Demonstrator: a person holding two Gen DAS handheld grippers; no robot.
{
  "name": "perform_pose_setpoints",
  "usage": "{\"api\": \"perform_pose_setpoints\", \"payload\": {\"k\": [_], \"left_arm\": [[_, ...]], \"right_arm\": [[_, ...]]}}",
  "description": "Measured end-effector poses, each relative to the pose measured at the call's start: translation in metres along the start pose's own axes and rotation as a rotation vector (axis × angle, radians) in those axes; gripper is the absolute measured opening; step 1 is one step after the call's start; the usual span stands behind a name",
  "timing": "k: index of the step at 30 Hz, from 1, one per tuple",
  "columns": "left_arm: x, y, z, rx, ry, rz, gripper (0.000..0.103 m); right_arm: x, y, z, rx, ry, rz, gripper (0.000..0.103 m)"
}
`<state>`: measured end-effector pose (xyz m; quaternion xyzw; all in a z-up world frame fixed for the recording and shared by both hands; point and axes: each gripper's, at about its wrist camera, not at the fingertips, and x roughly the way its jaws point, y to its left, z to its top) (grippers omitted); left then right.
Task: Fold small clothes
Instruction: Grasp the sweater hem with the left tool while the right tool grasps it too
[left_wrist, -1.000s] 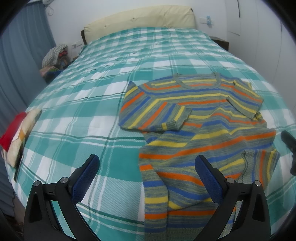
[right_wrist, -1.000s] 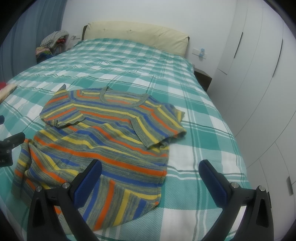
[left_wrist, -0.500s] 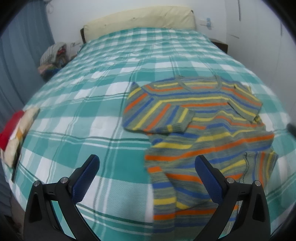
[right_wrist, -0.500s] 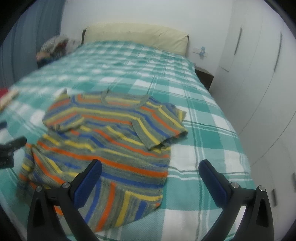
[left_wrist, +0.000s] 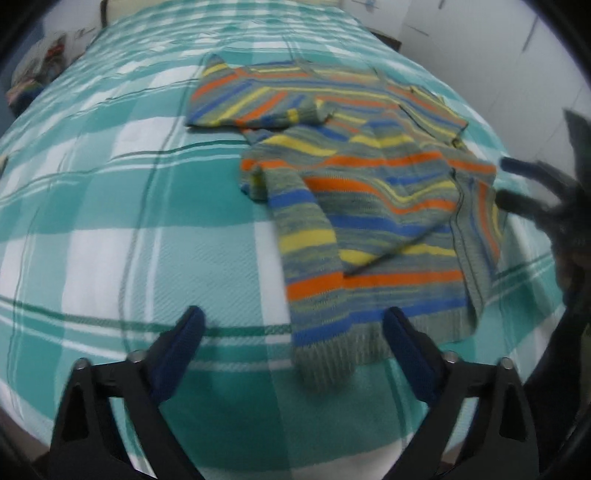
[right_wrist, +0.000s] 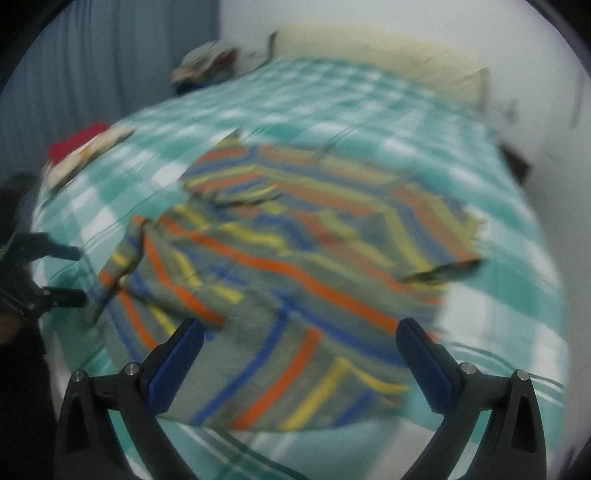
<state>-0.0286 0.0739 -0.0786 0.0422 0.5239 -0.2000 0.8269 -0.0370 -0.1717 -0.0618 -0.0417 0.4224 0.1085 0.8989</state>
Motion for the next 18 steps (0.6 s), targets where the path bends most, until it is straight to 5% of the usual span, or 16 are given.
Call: {"api": "perform_pose_setpoints", "payload": {"k": [1,2,3,5,6,7,14,18], "left_arm": [[0.002,0.001,0.000,0.003,0.009,0.001,0.074],[0.006,0.002,0.000,-0.002,0.021,-0.001,0.069],[0.009,0.005,-0.001,-0.015,0.033,-0.012,0.060],[0.011,0.010,-0.004,-0.045,0.042,-0.056,0.038],[0.010,0.010,-0.004,-0.053,0.046,-0.084,0.016],[0.008,0.011,-0.005,-0.062,0.050,-0.110,0.008],[-0.058,0.019,-0.030,-0.081,0.010,-0.235,0.007],[-0.076,0.021,-0.048,-0.061,0.032,-0.236,0.007]], "right_arm": [[0.007,0.000,0.001,-0.004,0.012,0.015,0.097],[0.017,0.001,0.002,-0.037,0.039,0.035,0.081],[0.023,0.000,0.001,-0.059,0.067,0.046,0.048],[0.035,-0.003,-0.003,-0.082,0.148,0.075,0.005],[0.034,-0.004,-0.008,-0.086,0.175,0.081,0.004],[0.027,-0.005,-0.011,-0.089,0.170,0.081,0.004],[-0.093,-0.005,-0.049,-0.055,0.042,0.098,0.004],[-0.130,-0.001,-0.094,-0.054,0.058,0.080,0.004]]}}
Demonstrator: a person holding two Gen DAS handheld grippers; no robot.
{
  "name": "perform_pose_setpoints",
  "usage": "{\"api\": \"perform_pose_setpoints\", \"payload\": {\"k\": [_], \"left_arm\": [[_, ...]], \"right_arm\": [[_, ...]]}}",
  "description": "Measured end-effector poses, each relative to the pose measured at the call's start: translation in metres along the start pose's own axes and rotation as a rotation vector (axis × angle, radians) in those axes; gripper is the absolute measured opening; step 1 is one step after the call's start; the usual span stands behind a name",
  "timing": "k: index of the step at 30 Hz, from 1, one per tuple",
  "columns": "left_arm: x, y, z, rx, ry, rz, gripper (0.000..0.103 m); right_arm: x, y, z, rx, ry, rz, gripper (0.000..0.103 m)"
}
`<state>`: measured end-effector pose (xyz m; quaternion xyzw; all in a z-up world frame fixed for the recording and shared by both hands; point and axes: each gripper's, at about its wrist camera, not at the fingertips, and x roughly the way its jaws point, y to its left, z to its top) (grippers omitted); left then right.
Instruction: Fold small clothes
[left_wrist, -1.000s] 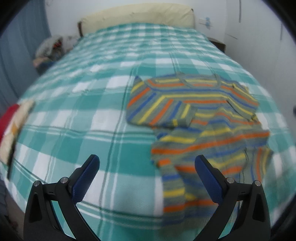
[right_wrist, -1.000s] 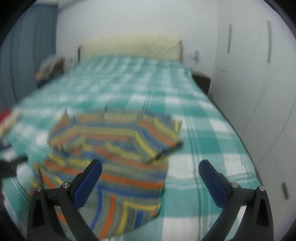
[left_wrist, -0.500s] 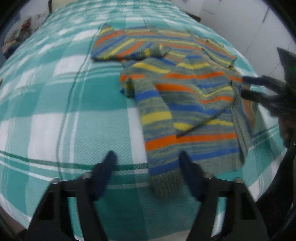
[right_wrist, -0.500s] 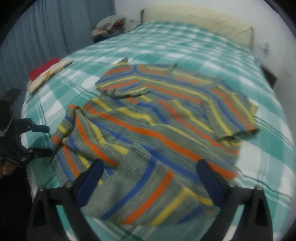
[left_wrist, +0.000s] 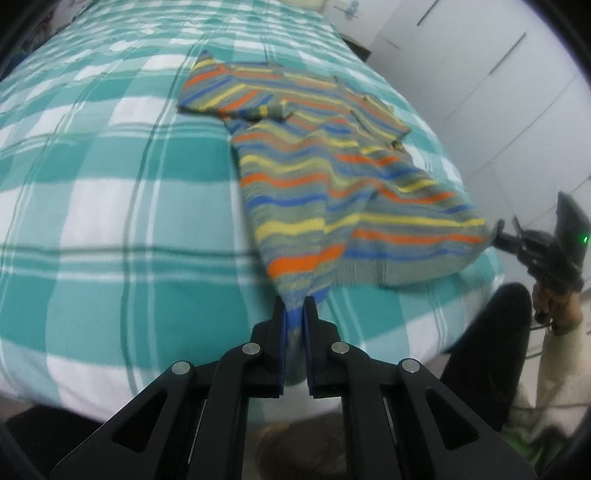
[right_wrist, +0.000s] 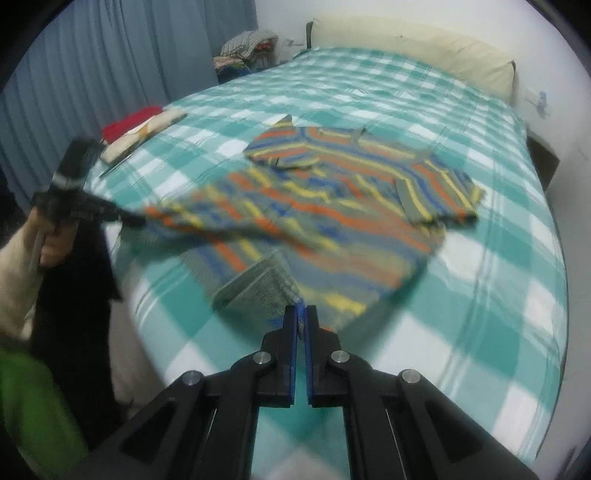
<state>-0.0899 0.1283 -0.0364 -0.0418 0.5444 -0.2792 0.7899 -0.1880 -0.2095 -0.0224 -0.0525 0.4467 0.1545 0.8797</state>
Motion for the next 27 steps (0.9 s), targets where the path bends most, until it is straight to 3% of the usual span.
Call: {"api": "perform_pose_setpoints", "payload": {"k": [5,7,8,9,10,12,14,16,17,18,20,24,27], "left_arm": [[0.040,0.012,-0.012,-0.062,0.070,0.056,0.009],[0.044,0.019,-0.013,-0.106,0.063,0.028,0.013],[0.041,0.021,-0.014,-0.115,0.052,0.013,0.016],[0.039,0.021,-0.015,-0.119,0.042,-0.003,0.028],[0.037,0.021,-0.016,-0.116,0.030,-0.013,0.045],[0.036,0.017,-0.016,-0.095,0.013,-0.014,0.055],[0.045,0.009,-0.015,-0.060,0.031,0.001,0.055],[0.055,0.002,-0.016,-0.025,0.042,0.020,0.054],[0.057,0.000,-0.016,-0.016,0.042,0.036,0.047],[0.058,0.000,-0.016,-0.012,0.046,0.043,0.016],[0.053,0.007,-0.014,-0.052,0.060,0.000,0.010],[0.007,0.024,-0.014,-0.097,0.005,-0.072,0.010],[-0.011,0.028,-0.015,-0.089,0.006,-0.115,0.010]], "right_arm": [[0.028,-0.023,-0.057,0.155,0.071,-0.025,0.007],[0.031,-0.030,-0.070,0.227,0.081,-0.025,0.026],[0.030,-0.034,-0.076,0.269,0.077,-0.007,0.044],[0.027,-0.038,-0.083,0.318,0.056,0.030,0.059],[0.021,-0.042,-0.088,0.375,0.021,0.083,0.063],[0.021,-0.047,-0.094,0.472,-0.029,0.185,0.066],[0.038,-0.043,-0.095,0.547,-0.022,0.268,0.066],[0.064,-0.035,-0.091,0.554,-0.004,0.267,0.066],[0.080,-0.033,-0.088,0.558,-0.014,0.265,0.063],[0.088,-0.033,-0.086,0.568,-0.019,0.272,0.045],[0.096,-0.036,-0.081,0.597,0.001,0.312,0.006],[0.046,-0.040,-0.076,0.589,-0.027,0.369,0.006],[0.010,-0.042,-0.075,0.582,-0.028,0.362,0.006]]}}
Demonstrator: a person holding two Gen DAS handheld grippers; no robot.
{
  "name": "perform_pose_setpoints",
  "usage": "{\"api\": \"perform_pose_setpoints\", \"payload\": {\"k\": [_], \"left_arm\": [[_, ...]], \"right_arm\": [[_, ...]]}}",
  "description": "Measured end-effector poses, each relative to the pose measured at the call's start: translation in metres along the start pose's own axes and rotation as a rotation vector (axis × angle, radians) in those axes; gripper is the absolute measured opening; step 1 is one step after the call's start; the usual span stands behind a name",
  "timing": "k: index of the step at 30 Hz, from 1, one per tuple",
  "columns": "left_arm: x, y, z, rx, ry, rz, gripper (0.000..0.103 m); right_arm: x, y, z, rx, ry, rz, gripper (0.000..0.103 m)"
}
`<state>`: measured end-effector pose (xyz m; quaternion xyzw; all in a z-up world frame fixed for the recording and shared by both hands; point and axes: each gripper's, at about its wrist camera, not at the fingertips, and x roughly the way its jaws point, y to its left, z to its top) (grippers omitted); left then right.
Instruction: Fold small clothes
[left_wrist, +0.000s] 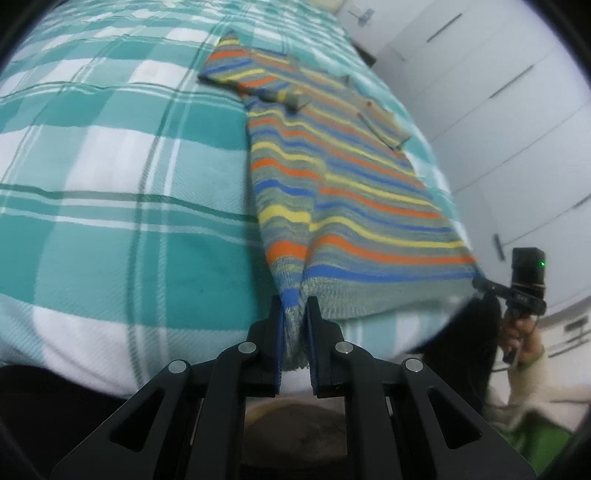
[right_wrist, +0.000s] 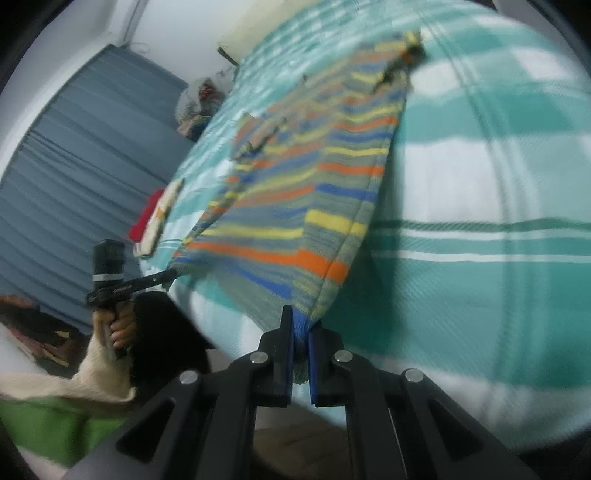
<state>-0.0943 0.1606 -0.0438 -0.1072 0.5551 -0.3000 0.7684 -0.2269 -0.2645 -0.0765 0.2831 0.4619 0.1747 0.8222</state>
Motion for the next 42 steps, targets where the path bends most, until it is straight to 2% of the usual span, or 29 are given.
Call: {"api": "perform_pose_setpoints", "payload": {"k": [2,4,6,8,13,17,20,23,26,27,28,31,34,41,42], "left_arm": [[0.008,-0.004,-0.002,0.034,0.026,0.025,0.010],[0.030,-0.011,-0.007,0.066,0.072,0.081,0.009],[0.052,-0.011,-0.014,0.061,0.120,0.123,0.009],[0.054,-0.008,-0.020,0.028,0.120,0.120,0.009],[0.040,-0.006,-0.025,-0.019,0.076,0.099,0.008],[0.043,-0.006,-0.023,-0.015,0.075,0.104,0.008],[0.056,0.009,-0.028,-0.064,0.095,0.101,0.008],[0.061,0.013,-0.032,-0.071,0.093,0.108,0.010],[0.052,0.006,-0.033,-0.044,0.076,0.111,0.020],[0.049,0.005,-0.034,-0.034,0.069,0.115,0.026],[0.044,0.005,-0.035,-0.028,0.061,0.122,0.037],[0.034,0.009,-0.034,-0.039,0.024,0.120,0.048],[0.038,0.014,-0.029,-0.072,0.014,0.114,0.048],[0.041,0.013,-0.024,-0.111,-0.014,0.040,0.048],[0.044,0.013,-0.023,-0.112,-0.010,0.047,0.044]], "right_arm": [[-0.005,0.001,-0.002,0.012,0.025,-0.036,0.006],[0.008,-0.001,-0.005,0.008,0.064,-0.088,0.006],[0.034,-0.006,-0.012,0.000,0.133,-0.183,0.006],[0.047,-0.008,-0.020,0.007,0.165,-0.233,0.006],[0.038,0.003,-0.021,0.009,0.140,-0.255,0.006],[0.051,0.004,-0.020,-0.006,0.176,-0.304,0.006],[0.066,-0.006,-0.018,0.019,0.188,-0.332,0.005],[0.079,-0.012,-0.017,0.036,0.197,-0.339,0.005],[0.079,-0.011,-0.017,0.017,0.194,-0.354,0.005],[0.079,-0.010,-0.017,0.011,0.192,-0.354,0.005],[0.077,-0.011,-0.016,0.009,0.190,-0.353,0.006],[0.077,-0.014,-0.016,0.013,0.182,-0.351,0.006],[0.081,-0.009,-0.015,-0.007,0.182,-0.366,0.006],[0.076,-0.013,-0.019,-0.013,0.173,-0.369,0.006],[0.077,-0.013,-0.019,-0.012,0.174,-0.370,0.006]]}}
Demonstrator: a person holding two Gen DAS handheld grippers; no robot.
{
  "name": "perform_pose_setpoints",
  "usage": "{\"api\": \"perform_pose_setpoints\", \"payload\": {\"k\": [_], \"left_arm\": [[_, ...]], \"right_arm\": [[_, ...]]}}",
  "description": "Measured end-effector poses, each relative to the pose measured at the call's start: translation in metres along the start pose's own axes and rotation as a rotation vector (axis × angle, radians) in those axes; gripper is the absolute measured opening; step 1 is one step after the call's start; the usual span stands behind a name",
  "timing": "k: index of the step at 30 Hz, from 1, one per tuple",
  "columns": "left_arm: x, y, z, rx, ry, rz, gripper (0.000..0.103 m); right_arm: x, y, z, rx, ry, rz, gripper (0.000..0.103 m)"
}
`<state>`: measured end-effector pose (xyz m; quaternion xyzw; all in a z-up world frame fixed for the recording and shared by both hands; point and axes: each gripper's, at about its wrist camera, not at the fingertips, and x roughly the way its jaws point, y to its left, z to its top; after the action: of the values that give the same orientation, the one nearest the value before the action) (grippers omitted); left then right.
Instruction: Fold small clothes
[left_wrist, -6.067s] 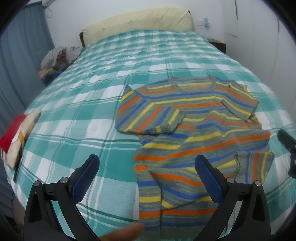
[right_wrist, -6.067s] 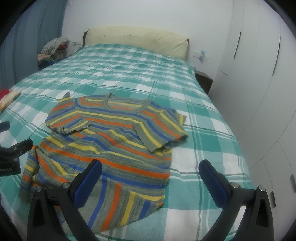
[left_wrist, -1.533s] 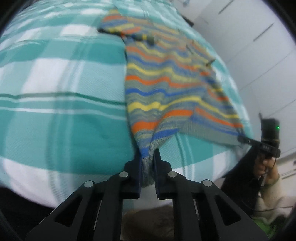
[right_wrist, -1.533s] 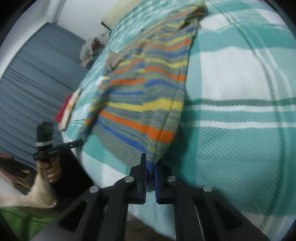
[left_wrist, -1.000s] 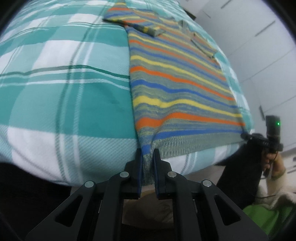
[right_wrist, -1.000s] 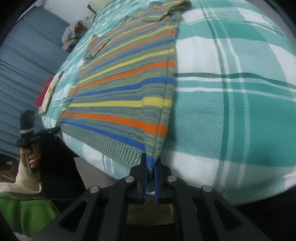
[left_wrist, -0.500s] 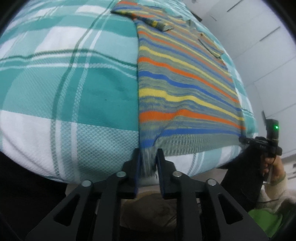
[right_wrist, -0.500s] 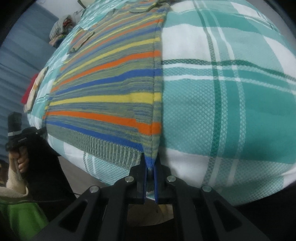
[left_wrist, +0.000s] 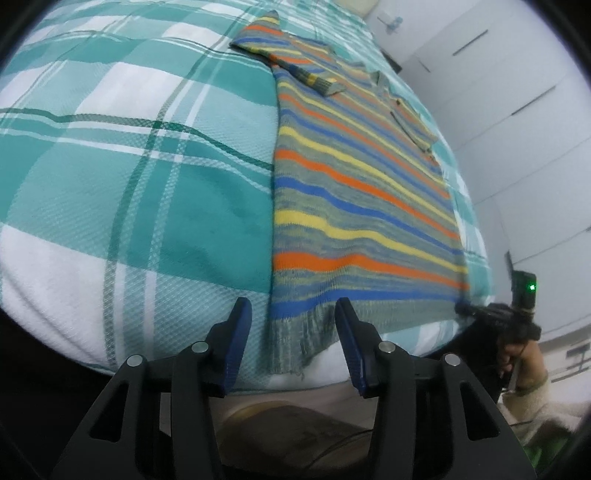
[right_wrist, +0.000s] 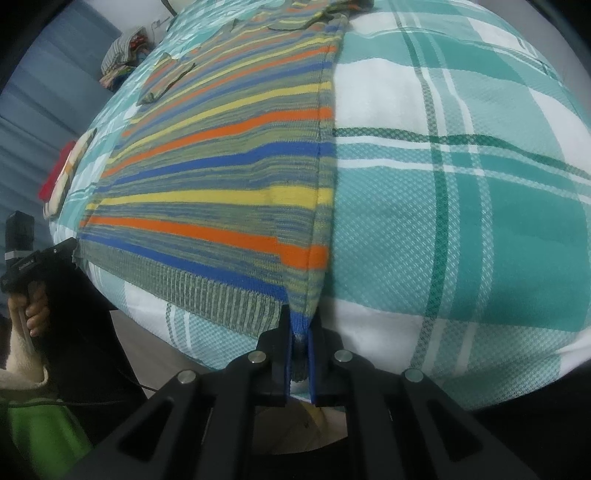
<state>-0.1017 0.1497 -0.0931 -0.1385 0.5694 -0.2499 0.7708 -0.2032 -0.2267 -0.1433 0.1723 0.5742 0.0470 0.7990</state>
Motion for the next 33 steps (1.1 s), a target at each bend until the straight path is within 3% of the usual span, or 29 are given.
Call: {"api": "perform_pose_setpoints", "payload": {"k": [1,3,8,10,11,12,13,14,17,19,20,22,25,29,33], "left_arm": [[0.004,-0.001,0.002,0.001,0.003,0.023,0.025],[0.011,-0.002,0.003,-0.005,0.025,0.059,0.004],[0.009,-0.015,-0.004,0.058,0.026,0.201,0.004],[0.010,-0.023,-0.005,0.093,0.031,0.260,0.013],[0.007,-0.028,-0.005,0.112,0.038,0.303,0.017],[0.002,-0.031,-0.005,0.125,0.045,0.334,0.035],[-0.010,-0.035,-0.004,0.151,0.035,0.385,0.055],[-0.022,-0.040,-0.002,0.176,-0.003,0.419,0.061],[-0.058,-0.057,0.013,0.261,-0.144,0.501,0.072],[-0.067,-0.069,0.033,0.277,-0.230,0.461,0.085],[-0.065,-0.075,0.042,0.278,-0.261,0.430,0.088],[-0.045,-0.090,0.059,0.279,-0.319,0.368,0.091],[0.000,-0.098,0.071,0.279,-0.321,0.301,0.091],[0.063,-0.094,0.067,0.276,-0.262,0.293,0.090],[0.085,-0.087,0.054,0.318,-0.224,0.327,0.090]], "right_arm": [[0.000,-0.001,0.000,0.000,0.000,-0.002,0.006],[0.001,-0.001,0.001,-0.004,0.003,-0.009,0.006],[0.000,0.002,0.000,-0.022,0.007,-0.027,0.006],[-0.001,0.003,0.001,-0.027,0.014,-0.031,0.007],[-0.003,0.004,0.001,-0.032,0.022,-0.025,0.014],[-0.009,0.003,0.003,-0.033,0.042,-0.019,0.030],[-0.014,0.002,0.004,-0.039,0.052,-0.023,0.039],[-0.027,0.001,0.007,-0.060,0.049,-0.042,0.048],[-0.084,0.000,0.037,-0.188,-0.054,-0.217,0.049],[-0.108,0.007,0.064,-0.277,-0.142,-0.319,0.056],[-0.117,0.016,0.090,-0.355,-0.212,-0.364,0.059],[-0.117,0.029,0.125,-0.441,-0.282,-0.368,0.059],[-0.081,0.056,0.188,-0.569,-0.324,-0.334,0.059],[0.002,0.074,0.260,-0.644,-0.258,-0.336,0.058],[0.073,0.066,0.297,-0.657,-0.193,-0.373,0.057]]}}
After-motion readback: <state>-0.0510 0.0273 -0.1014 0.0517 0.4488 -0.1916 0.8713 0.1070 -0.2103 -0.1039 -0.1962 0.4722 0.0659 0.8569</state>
